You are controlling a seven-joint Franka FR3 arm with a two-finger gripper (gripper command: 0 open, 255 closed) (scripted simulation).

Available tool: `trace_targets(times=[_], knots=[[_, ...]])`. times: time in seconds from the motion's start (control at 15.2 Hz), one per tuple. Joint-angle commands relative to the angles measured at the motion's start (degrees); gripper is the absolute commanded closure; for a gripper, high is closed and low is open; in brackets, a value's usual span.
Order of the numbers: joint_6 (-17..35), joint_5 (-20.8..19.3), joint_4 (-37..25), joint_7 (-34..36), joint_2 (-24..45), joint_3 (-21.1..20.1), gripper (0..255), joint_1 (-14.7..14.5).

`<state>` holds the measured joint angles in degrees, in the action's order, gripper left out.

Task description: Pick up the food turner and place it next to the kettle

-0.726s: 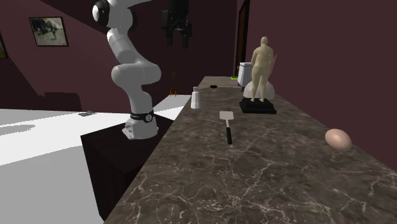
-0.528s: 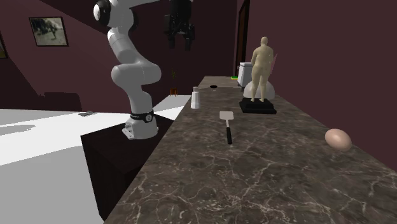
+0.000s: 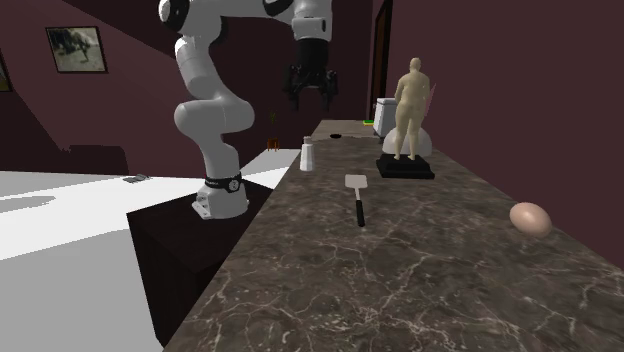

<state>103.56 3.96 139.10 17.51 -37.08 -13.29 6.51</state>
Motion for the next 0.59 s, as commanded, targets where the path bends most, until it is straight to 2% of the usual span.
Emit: trace_targets(times=[0.0, 0.26, 0.53], knots=[[3.90, 0.78, 0.00, 6.13, 3.51, -2.14, 0, 1.59], [11.32, 1.41, -0.27, 18.17, 10.76, -6.45, 0, 4.60], [18.29, 0.11, -1.96, 30.64, 19.17, -10.25, 0, 7.90]])
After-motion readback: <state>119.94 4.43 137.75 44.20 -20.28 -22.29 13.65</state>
